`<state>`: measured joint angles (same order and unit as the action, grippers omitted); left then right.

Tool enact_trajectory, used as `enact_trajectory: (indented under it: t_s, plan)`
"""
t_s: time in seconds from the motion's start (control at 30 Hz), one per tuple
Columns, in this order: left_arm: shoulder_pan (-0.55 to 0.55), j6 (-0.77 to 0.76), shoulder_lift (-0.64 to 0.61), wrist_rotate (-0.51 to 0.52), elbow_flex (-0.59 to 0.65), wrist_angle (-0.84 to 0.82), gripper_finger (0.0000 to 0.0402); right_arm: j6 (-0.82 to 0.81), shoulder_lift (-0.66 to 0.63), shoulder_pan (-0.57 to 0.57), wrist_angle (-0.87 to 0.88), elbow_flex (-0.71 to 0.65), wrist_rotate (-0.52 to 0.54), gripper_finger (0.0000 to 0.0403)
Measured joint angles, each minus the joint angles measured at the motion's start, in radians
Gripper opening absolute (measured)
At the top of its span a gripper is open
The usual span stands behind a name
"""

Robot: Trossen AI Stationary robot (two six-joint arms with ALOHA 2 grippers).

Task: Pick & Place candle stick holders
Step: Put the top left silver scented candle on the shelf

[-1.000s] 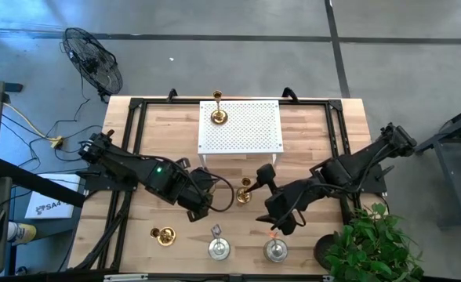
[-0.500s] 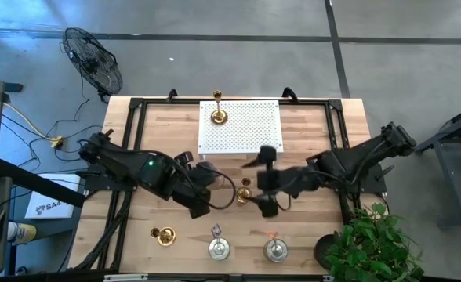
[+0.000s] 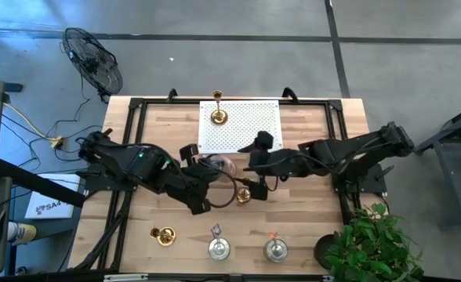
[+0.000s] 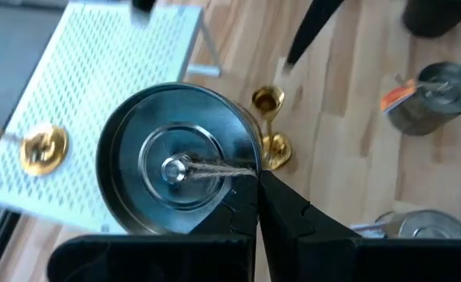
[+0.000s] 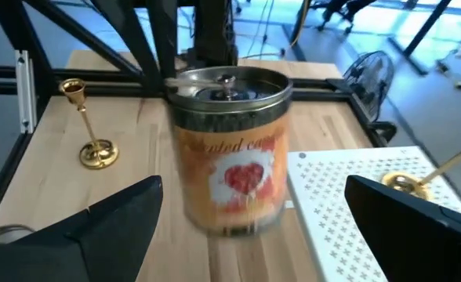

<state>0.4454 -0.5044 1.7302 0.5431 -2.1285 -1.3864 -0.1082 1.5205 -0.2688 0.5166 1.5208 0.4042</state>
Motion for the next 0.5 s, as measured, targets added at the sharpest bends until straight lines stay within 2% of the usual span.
enact_trajectory:
  t_s: [0.17,0.5]
  plan:
    - [0.000,0.061,-0.002,0.001,-0.013,0.039,0.0000,0.015,0.043,0.033,-0.038,0.000,-0.103,0.0394]
    - [0.000,0.082,-0.001,0.000,-0.013,0.054,0.0000,0.064,0.078,0.040,-0.134,0.000,-0.143,0.0394]
